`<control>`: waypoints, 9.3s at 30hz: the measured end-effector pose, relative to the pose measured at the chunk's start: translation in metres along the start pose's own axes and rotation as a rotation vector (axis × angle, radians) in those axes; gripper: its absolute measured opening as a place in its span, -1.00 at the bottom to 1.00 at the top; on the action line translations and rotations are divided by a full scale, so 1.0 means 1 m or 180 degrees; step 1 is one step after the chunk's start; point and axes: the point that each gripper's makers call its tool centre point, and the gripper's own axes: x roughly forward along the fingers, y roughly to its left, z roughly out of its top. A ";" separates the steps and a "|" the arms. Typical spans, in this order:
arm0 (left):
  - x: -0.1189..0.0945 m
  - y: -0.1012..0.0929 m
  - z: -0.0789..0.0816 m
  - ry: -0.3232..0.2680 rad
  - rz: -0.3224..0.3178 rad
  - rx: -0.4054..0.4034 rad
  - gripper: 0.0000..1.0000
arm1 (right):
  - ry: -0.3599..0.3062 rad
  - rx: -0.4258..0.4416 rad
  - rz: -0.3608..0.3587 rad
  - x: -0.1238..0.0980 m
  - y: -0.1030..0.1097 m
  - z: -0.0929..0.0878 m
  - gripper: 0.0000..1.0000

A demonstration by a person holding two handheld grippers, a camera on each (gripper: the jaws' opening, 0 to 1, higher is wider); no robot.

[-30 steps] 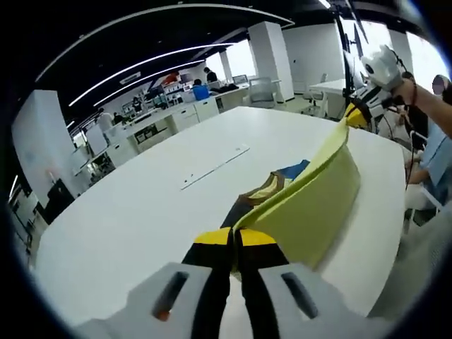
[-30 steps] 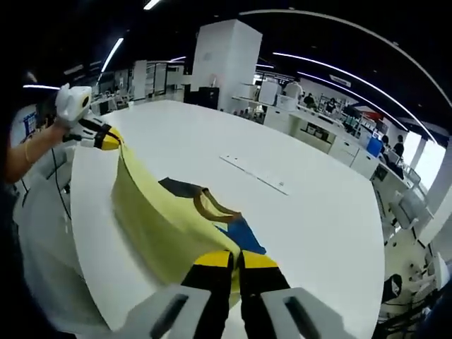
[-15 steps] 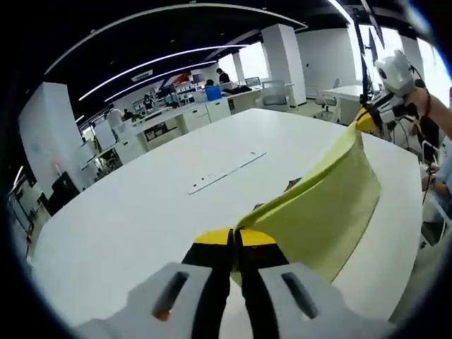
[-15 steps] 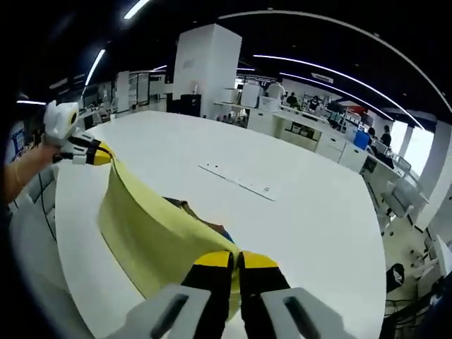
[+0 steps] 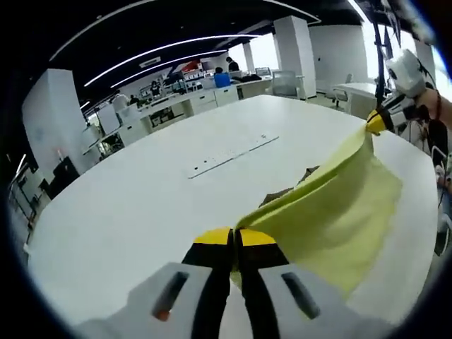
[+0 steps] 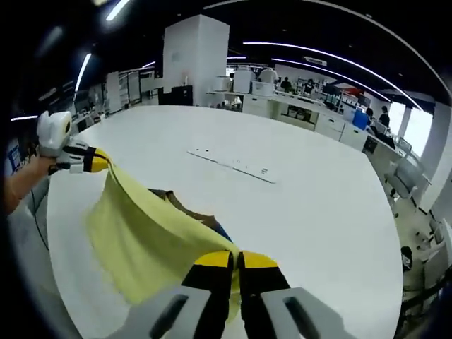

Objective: Fold the garment on the visible template until the final outline fits inside the template.

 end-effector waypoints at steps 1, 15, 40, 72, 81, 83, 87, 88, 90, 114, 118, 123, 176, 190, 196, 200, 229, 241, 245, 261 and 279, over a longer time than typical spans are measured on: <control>0.004 -0.001 -0.003 0.0032 0.0004 0.0027 -1.00 | 0.0018 -0.0013 -0.0009 0.004 -0.001 -0.001 -1.00; 0.045 0.005 -0.024 0.0195 0.0041 -0.0050 -1.00 | 0.0282 0.0020 -0.0026 0.054 -0.017 -0.025 -1.00; 0.074 0.016 -0.050 0.0411 0.0042 0.0216 -0.96 | 0.0498 -0.0078 0.0104 0.081 -0.018 -0.048 -0.58; 0.079 0.037 -0.049 0.0262 0.0197 -0.0331 -0.73 | 0.0125 0.0370 -0.0310 0.097 -0.053 -0.031 -0.66; 0.057 0.035 -0.053 0.0236 0.0153 -0.0344 -0.55 | 0.0116 0.0749 -0.0082 0.083 -0.040 -0.032 -0.17; 0.050 0.031 -0.052 0.0190 0.0058 -0.0438 -0.47 | 0.0120 0.0795 0.0005 0.078 -0.032 -0.031 -0.05; 0.037 0.033 -0.056 0.0215 0.0019 -0.0445 -0.36 | 0.0076 0.0826 0.0195 0.067 -0.016 -0.030 0.23; 0.033 0.033 -0.056 0.0194 -0.0008 -0.0520 -0.32 | 0.0091 0.0827 0.0209 0.064 -0.014 -0.031 0.29; 0.027 0.029 -0.050 0.0044 -0.0128 -0.0771 -0.22 | 0.0099 0.0808 0.0248 0.057 -0.008 -0.033 0.35; -0.049 -0.014 -0.066 -0.0100 -0.0749 -0.0692 -0.03 | 0.0319 0.0609 0.0725 -0.019 0.045 -0.080 0.55; -0.058 -0.020 -0.079 -0.0046 -0.0765 -0.0660 -0.02 | 0.0341 0.0592 0.0767 -0.028 0.048 -0.088 0.46; -0.067 -0.025 -0.095 0.0050 -0.0761 -0.0713 -0.03 | 0.0378 0.0607 0.0823 -0.035 0.055 -0.099 0.35; -0.060 -0.064 -0.124 0.0140 -0.1094 -0.1230 -0.99 | 0.0269 0.0954 0.0628 -0.045 0.050 -0.137 -0.99; -0.070 -0.049 -0.132 0.0356 -0.0987 -0.0378 -1.00 | 0.0262 0.1057 0.0570 -0.045 0.046 -0.137 -1.00; -0.070 -0.052 -0.132 0.0410 -0.0973 -0.0046 -1.00 | 0.0275 0.1032 0.0526 -0.045 0.046 -0.137 -1.00; -0.071 -0.053 -0.134 0.0441 -0.0979 -0.0036 -1.00 | 0.0285 0.0993 0.0531 -0.048 0.046 -0.138 -1.00; -0.104 -0.070 -0.156 0.0427 -0.1021 -0.0137 -1.00 | 0.0455 0.0954 0.0585 -0.066 0.064 -0.161 -1.00; -0.110 -0.072 -0.160 0.0447 -0.0973 -0.0193 -1.00 | 0.0569 0.0594 0.0568 -0.065 0.065 -0.167 -1.00; -0.110 -0.071 -0.161 0.0464 -0.0943 -0.0250 -1.00 | 0.0585 0.0604 0.0539 -0.063 0.065 -0.169 -1.00; -0.124 -0.065 -0.142 0.0352 -0.0823 -0.0731 -0.14 | 0.0423 0.0721 0.0461 -0.073 0.070 -0.149 0.01; -0.166 -0.073 -0.085 0.0002 -0.0759 -0.0990 0.49 | 0.0007 0.0467 0.0617 -0.128 0.113 -0.088 0.90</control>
